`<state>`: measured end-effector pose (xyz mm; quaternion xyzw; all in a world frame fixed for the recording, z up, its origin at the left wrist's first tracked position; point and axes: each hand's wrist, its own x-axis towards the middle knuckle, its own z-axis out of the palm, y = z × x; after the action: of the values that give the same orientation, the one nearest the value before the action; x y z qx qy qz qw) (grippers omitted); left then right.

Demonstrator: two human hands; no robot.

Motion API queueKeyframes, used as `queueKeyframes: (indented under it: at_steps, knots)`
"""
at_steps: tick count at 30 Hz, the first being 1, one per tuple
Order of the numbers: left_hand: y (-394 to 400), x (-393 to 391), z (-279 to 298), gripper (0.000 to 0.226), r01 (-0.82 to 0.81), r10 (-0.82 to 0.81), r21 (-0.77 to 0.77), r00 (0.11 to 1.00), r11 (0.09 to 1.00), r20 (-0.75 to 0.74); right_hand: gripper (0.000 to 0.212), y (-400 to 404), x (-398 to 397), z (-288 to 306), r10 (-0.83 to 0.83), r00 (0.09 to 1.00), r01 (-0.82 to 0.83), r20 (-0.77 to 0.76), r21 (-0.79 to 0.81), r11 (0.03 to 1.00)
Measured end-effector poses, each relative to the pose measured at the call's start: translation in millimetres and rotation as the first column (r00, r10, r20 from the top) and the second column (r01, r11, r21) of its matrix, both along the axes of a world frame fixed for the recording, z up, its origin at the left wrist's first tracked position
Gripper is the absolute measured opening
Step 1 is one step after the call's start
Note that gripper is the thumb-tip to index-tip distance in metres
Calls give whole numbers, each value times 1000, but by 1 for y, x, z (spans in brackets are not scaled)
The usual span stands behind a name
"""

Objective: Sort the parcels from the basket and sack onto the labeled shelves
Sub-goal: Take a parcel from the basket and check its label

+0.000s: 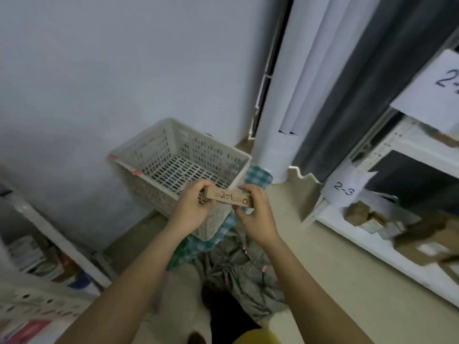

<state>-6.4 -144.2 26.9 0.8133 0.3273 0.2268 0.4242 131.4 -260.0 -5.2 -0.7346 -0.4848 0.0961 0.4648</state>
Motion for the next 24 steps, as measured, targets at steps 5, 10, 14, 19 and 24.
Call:
queueKeyframes:
  at_steps: [5,10,14,19,24]
  knots:
    - [-60,58,-5,23,197,-198,-24,980,980,-14,41,-96,28,16,-218,966,235,139,-119,965]
    - [-131,112,6,23,401,-400,25,916,916,-32,32,-177,60,34,-301,898,392,320,-273,879]
    - [-176,150,17,36,478,-477,24,878,878,-47,25,-235,89,41,-443,844,519,302,-253,817]
    - [-236,208,36,37,505,-503,72,863,860,-43,27,-309,143,61,-543,780,614,310,-209,761]
    - [-306,282,74,31,457,-457,134,889,879,-33,33,-383,215,111,-532,734,639,422,-163,752]
